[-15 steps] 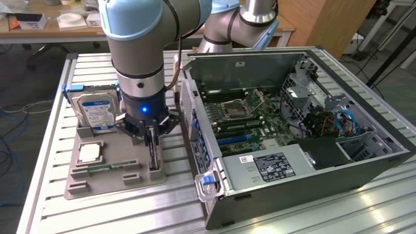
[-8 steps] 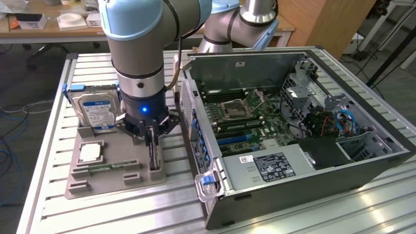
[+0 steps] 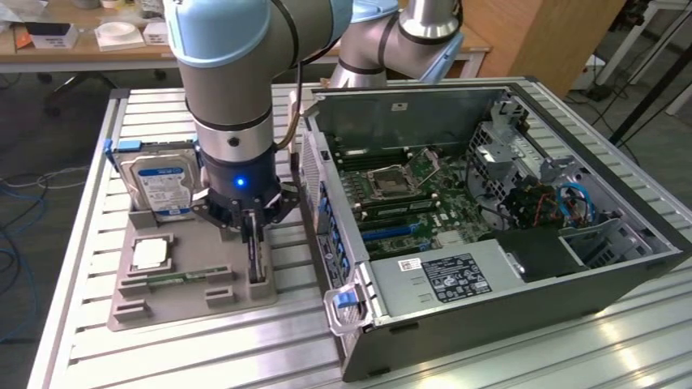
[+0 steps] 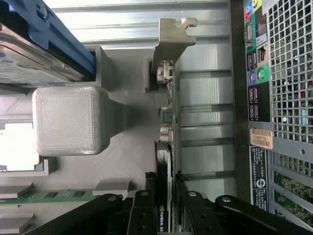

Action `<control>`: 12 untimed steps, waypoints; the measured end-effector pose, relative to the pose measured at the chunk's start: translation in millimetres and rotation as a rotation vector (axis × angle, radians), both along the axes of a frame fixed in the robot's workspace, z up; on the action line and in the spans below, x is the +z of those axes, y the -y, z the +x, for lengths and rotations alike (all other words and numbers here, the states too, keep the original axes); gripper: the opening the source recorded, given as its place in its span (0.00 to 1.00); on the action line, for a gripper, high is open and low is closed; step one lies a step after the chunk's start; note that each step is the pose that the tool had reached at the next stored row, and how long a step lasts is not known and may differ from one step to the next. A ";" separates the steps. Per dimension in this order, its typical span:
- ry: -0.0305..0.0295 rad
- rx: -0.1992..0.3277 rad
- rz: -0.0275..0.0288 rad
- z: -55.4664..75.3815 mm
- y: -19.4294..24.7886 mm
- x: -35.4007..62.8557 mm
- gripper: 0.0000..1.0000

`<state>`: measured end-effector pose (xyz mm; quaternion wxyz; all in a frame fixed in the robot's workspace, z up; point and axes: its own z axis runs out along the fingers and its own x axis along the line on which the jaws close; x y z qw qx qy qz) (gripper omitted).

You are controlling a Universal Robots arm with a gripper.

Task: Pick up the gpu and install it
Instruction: 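Pick up the gpu and move the gpu toward the slot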

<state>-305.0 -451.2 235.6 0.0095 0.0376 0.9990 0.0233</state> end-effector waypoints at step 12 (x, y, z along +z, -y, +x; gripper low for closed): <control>-0.0001 0.000 0.0001 0.0 0.0 2.1 0.26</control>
